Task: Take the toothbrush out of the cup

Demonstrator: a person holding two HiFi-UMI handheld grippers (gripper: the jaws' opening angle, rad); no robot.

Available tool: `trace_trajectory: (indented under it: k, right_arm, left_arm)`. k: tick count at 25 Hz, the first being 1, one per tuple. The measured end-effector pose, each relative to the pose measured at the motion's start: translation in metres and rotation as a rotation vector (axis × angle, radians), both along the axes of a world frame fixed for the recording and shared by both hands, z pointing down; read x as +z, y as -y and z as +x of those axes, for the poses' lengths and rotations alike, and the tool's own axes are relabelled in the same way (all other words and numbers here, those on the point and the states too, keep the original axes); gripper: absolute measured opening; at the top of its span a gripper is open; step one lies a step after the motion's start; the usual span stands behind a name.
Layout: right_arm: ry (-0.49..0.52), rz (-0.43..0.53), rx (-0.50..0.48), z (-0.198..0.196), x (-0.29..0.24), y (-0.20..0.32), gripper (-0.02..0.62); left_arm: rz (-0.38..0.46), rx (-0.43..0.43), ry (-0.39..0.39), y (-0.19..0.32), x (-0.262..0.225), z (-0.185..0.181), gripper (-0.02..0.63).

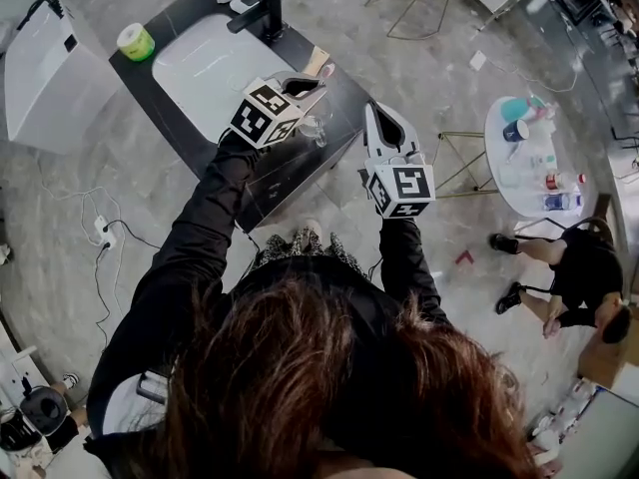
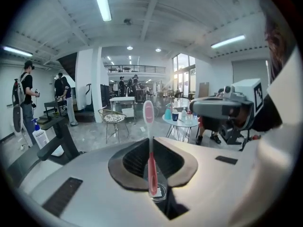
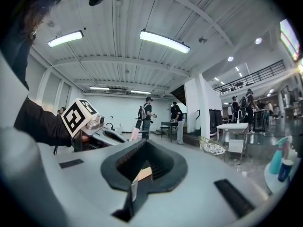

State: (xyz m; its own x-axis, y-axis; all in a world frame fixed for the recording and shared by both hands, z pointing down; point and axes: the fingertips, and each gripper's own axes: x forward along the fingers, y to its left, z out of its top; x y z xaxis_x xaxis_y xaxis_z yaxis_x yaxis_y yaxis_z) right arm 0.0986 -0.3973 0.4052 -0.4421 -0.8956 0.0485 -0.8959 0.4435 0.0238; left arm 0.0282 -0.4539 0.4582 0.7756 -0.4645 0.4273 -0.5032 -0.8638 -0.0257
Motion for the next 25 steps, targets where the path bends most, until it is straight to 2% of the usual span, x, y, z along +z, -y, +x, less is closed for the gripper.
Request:
trace_trajectory:
  k: [10,16,21,25]
  right_arm:
    - [-0.001,0.013,-0.055,-0.022,-0.005,-0.001,0.005]
    - [0.009,-0.030,-0.120,-0.039,0.005,-0.002,0.008]
    - [-0.006,-0.056,-0.159,-0.052,0.015,-0.004,0.081]
    - [-0.010,-0.084,-0.190,-0.060,0.022,-0.005,0.128]
  left_arm:
    - [0.057,-0.040,-0.131,-0.008,-0.058,-0.012,0.032]
    - [0.056,-0.065,-0.220,-0.014,-0.093,-0.017,0.032]
    - [0.066,-0.059,-0.260,-0.021,-0.110,-0.020,0.032]
    - [0.026,-0.053,-0.306,-0.028,-0.118,-0.021,0.032]
